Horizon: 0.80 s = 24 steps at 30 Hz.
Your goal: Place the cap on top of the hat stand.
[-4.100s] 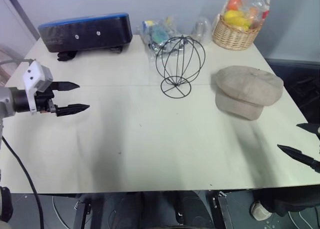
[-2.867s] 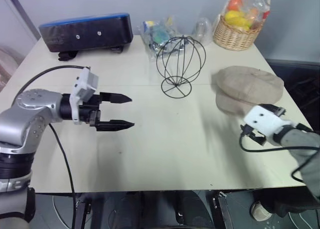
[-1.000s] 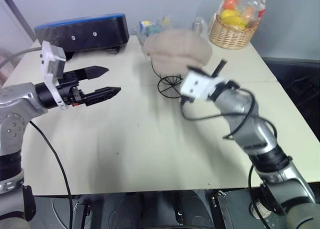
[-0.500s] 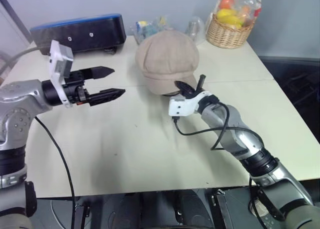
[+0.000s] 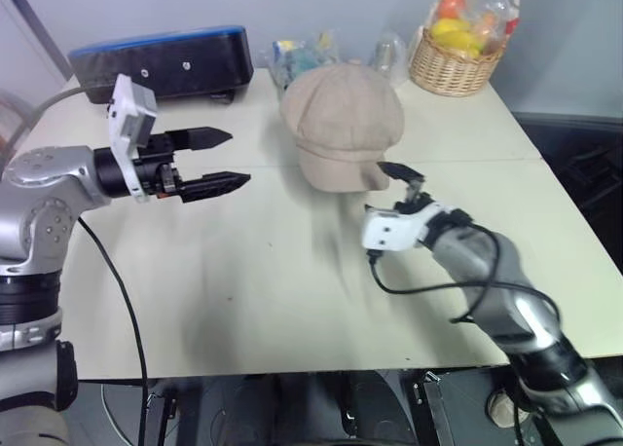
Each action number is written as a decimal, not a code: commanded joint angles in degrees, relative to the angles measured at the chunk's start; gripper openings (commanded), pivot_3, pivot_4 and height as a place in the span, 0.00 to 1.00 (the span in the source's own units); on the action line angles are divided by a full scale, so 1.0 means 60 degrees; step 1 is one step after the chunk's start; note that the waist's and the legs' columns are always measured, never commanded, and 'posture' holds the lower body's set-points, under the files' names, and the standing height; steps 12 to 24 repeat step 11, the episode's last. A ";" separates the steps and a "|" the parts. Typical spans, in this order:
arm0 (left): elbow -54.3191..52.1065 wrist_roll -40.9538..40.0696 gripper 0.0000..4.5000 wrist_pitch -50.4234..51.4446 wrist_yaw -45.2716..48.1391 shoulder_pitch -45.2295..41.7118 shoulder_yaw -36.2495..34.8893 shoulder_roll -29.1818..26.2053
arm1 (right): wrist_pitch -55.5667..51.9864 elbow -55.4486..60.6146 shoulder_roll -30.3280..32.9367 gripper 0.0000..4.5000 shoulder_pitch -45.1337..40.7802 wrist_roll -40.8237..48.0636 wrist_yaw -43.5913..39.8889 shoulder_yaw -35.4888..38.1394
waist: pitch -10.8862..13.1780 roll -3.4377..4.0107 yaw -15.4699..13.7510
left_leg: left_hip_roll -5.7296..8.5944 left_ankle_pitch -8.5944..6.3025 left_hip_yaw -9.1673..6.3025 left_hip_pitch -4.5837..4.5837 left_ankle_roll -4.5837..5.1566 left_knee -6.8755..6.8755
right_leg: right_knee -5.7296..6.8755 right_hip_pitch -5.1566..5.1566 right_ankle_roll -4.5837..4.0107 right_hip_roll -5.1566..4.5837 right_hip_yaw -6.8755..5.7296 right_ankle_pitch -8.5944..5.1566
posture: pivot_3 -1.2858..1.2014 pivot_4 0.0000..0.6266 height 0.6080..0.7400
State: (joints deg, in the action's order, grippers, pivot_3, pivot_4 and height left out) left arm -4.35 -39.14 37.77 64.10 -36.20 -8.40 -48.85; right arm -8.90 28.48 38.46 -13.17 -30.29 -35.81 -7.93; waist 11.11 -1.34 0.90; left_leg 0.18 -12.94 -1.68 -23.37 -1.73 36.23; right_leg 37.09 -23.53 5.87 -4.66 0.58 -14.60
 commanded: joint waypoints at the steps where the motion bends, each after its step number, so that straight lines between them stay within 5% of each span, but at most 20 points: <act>1: 0.0144 0.0172 1.00 -0.0301 0.0173 -0.0111 -0.0151 -0.0144 | -0.1213 0.1263 0.0309 0.98 0.0794 0.2913 -0.1682 0.2374 | 0.0001 -0.0002 -0.0021 | 0.0000 0.0000 0.0000 0.0001 0.0000 0.0001 | 0.0000 0.0003 0.0000 0.0000 0.0000 0.0000 | 0.52 0.24 1.00; 6: 0.0486 0.0369 1.00 -0.0584 0.0315 -0.0043 -0.0312 -0.0215 | -0.6604 0.0672 0.1122 0.98 0.0113 0.8418 -0.4153 0.6601 | 0.0004 -0.0002 -0.0031 | -0.0011 0.0000 -0.0002 0.0007 0.0001 0.0015 | -0.0008 0.0024 -0.0002 -0.0003 -0.0001 0.0002 | 0.52 0.24 1.00; 11: 0.0647 0.0421 1.00 -0.0752 0.0351 -0.0142 -0.0412 -0.0249 | -0.8759 -0.1115 0.2273 0.98 -0.0684 1.0623 -0.4772 0.7710 | 0.0004 -0.0002 -0.0037 | -0.0014 -0.0002 -0.0004 0.0017 0.0003 -0.0002 | -0.0016 0.0025 -0.0009 0.0001 -0.0008 -0.0002 | 0.52 0.24 1.00; 24: 0.0647 0.0421 1.00 -0.0752 0.0351 -0.0142 -0.0412 -0.0249 | -0.8759 -0.1115 0.2273 0.98 -0.0684 1.0623 -0.4772 0.7710 | 0.0004 -0.0002 -0.0037 | -0.0014 -0.0002 -0.0004 0.0017 0.0003 -0.0002 | -0.0016 0.0025 -0.0009 0.0001 -0.0008 -0.0002 | 0.52 0.24 1.00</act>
